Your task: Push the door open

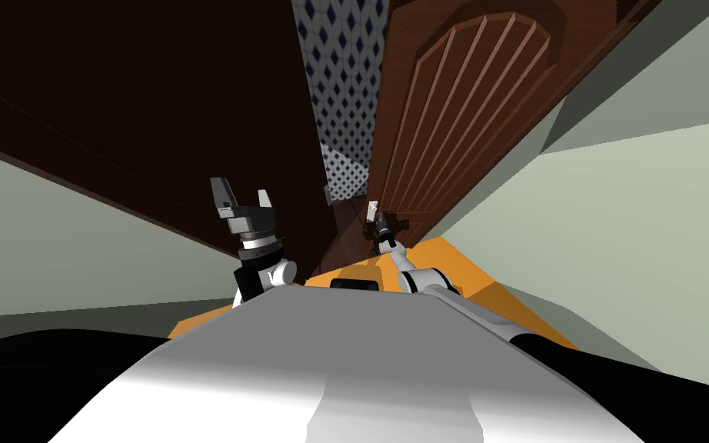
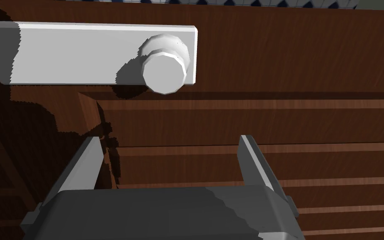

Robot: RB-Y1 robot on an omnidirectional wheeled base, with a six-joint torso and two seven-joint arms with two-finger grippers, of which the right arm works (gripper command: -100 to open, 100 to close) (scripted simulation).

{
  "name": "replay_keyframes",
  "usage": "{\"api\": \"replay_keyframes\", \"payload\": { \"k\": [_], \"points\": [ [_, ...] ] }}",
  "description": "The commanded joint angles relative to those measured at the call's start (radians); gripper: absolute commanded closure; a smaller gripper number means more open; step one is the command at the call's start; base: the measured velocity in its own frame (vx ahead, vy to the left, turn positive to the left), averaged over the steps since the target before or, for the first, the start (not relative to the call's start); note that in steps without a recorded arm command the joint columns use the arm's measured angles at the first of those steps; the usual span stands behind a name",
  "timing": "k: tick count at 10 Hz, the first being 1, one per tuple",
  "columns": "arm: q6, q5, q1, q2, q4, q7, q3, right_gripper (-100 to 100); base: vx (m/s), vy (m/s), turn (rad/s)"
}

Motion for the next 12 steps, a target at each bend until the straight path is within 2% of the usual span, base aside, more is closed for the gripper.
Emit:
{"api": "replay_keyframes", "payload": {
  "k": [1,5,10,11,12],
  "points": [
    [0.0,0.0,0.0,0.0,0.0,0.0,0.0,-100,-0.095,0.019,-0.003],
    [-0.012,-0.002,0.005,-0.007,0.002,0.005,-0.007,-100,0.171,0.02,0.022],
    [-0.024,-0.003,0.01,-0.006,0.004,0.01,-0.013,-100,0.193,0.026,0.02],
    [-0.024,-0.003,0.01,-0.006,0.004,0.01,-0.013,100,-0.01,-0.001,-0.007],
    [-0.024,-0.003,0.01,-0.006,0.004,0.01,-0.013,100,-0.036,-0.004,0.004]
  ]
}}
